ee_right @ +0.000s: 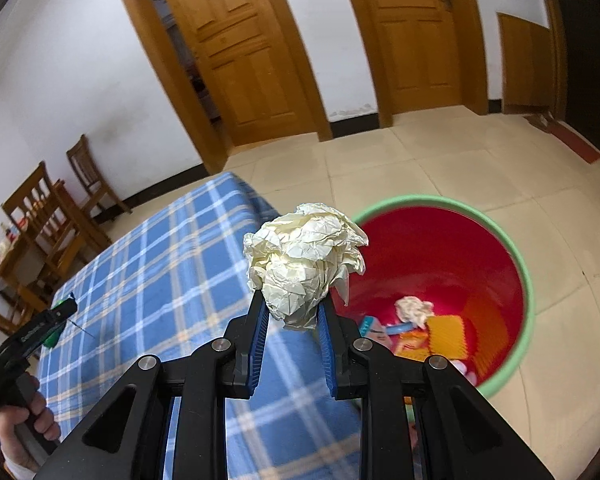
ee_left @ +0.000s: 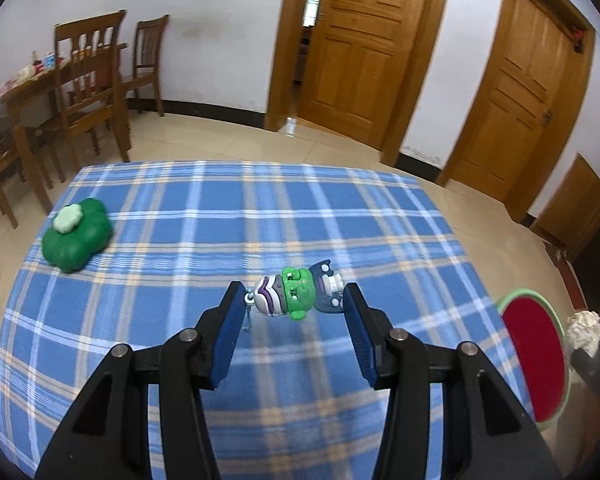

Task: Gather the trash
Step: 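Carry the green toy and crumpled paper with both tools over the red bin, then open both grippers over the bin to drop the paper and toy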

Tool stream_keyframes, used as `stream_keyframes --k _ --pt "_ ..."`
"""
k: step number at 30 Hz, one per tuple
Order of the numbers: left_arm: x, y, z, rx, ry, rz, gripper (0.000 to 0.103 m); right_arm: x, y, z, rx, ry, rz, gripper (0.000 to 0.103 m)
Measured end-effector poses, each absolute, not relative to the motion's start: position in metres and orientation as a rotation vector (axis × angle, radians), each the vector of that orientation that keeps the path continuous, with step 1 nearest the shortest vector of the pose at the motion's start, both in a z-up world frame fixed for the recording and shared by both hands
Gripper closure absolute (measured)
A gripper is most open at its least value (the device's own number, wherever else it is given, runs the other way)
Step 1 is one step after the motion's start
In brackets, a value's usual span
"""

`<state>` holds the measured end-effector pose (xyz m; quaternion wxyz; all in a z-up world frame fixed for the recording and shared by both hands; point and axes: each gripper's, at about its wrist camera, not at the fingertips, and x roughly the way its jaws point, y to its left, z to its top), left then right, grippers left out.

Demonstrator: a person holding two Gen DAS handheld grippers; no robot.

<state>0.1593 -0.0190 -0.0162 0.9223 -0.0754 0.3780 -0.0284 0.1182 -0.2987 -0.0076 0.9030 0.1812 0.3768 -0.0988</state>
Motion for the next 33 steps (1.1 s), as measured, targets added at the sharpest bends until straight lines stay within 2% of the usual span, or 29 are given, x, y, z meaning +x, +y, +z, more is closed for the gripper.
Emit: stream_keyframes --k 13,21,33 --pt "0.146 -0.086 -0.018 -0.136 0.851 -0.277 0.053 0.098 -0.342 -0.036 0.44 0.84 -0.302 0.078" --pt "0.142 -0.119 -0.021 -0.082 0.873 -0.32 0.053 0.088 -0.362 -0.052 0.487 0.864 -0.326 0.072" --pt "0.131 -0.172 -0.023 0.024 0.887 -0.402 0.053 0.069 -0.38 -0.047 0.519 0.831 -0.322 0.065"
